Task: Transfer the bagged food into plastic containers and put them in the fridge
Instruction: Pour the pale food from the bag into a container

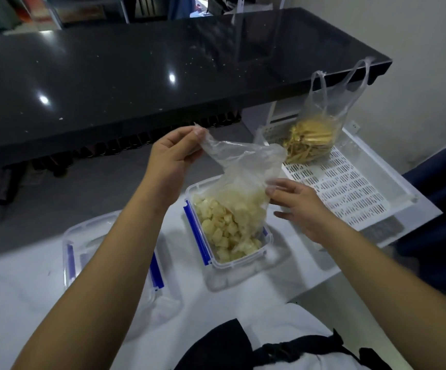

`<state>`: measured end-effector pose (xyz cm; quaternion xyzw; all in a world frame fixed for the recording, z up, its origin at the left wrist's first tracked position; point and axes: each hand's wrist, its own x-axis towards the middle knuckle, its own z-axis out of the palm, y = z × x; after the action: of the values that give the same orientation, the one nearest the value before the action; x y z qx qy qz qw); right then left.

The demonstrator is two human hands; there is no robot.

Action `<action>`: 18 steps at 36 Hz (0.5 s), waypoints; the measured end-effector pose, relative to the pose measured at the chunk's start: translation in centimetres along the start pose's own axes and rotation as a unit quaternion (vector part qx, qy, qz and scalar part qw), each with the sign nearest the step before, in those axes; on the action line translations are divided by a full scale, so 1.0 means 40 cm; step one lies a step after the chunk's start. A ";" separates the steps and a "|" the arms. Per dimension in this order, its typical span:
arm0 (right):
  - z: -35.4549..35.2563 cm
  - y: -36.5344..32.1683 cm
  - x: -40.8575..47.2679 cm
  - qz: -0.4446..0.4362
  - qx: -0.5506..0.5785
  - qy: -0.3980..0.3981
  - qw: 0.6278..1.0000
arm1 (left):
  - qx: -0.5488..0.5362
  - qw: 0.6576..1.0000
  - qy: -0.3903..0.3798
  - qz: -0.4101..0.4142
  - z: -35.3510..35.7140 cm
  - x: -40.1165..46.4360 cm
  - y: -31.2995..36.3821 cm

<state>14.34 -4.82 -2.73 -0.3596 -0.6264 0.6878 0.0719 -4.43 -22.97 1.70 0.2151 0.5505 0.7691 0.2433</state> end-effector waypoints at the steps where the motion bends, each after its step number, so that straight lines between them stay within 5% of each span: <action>1: 0.003 0.003 0.000 -0.006 0.000 -0.002 1.000 | -0.005 1.000 -0.005 -0.001 -0.001 0.001 -0.003; 5: 0.018 0.002 0.001 -0.035 0.035 0.017 0.999 | -0.050 0.998 -0.030 -0.037 -0.008 0.018 -0.018; 8: 0.028 0.007 -0.006 -0.038 0.059 0.038 0.997 | 0.070 0.994 -0.055 -0.058 -0.029 0.031 -0.055; 11: 0.029 0.012 -0.015 -0.038 0.077 0.043 0.995 | 0.187 0.963 -0.164 -0.109 -0.039 0.034 -0.092; 15: 0.029 0.012 -0.026 -0.039 0.102 0.013 0.994 | 0.213 0.932 -0.233 -0.179 -0.022 0.044 -0.101; 18: 0.029 0.012 -0.029 -0.041 0.103 0.041 0.993 | 0.208 0.940 -0.210 -0.170 -0.017 0.049 -0.103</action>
<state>14.66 -6.50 -2.76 -0.3521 -0.5629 0.7300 0.1624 -5.81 -21.15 -2.33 0.3212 0.6629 0.5217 0.4303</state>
